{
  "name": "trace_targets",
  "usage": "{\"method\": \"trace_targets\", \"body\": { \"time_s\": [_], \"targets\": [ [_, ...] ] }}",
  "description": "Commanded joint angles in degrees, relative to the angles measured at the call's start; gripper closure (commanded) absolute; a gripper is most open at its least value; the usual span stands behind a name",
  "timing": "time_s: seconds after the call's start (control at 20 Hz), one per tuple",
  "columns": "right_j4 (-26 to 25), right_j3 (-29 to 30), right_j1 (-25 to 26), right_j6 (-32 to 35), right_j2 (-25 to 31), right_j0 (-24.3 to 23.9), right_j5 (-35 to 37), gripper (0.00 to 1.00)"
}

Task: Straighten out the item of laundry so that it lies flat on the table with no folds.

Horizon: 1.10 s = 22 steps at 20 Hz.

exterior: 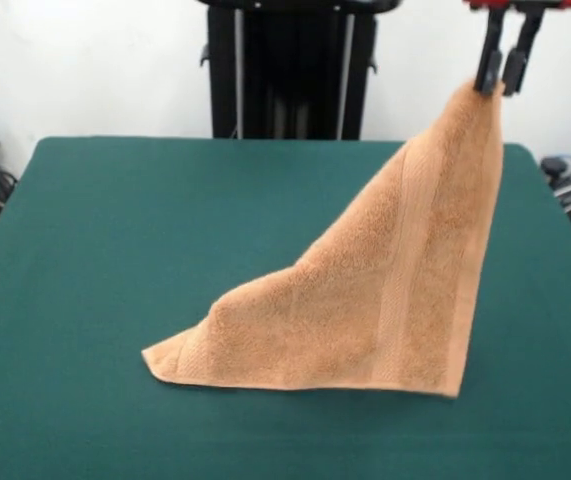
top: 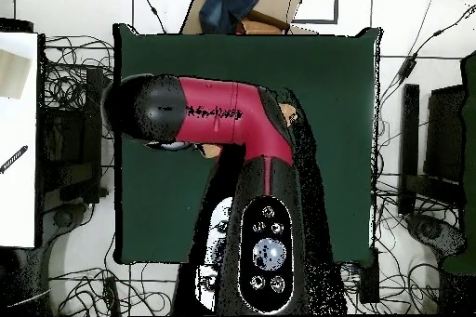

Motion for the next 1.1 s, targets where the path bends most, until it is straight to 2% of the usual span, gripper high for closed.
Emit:
{"method": "trace_targets", "body": {
  "time_s": [0.05,0.5,0.8,0.95,1.1],
  "targets": [
    [1.87,2.84,-2.94,11.45,-0.72,0.02,5.56,1.00],
    [3.60,3.97,-3.90,7.78,1.09,-2.67,5.10,1.00],
    [3.88,1.69,-6.87,3.27,1.66,-6.30,12.89,1.00],
    [3.72,0.96,-7.33,2.48,1.98,-7.32,14.40,1.00],
    [3.24,2.49,-7.47,1.41,2.24,-8.18,12.50,1.00]
  ]
}}
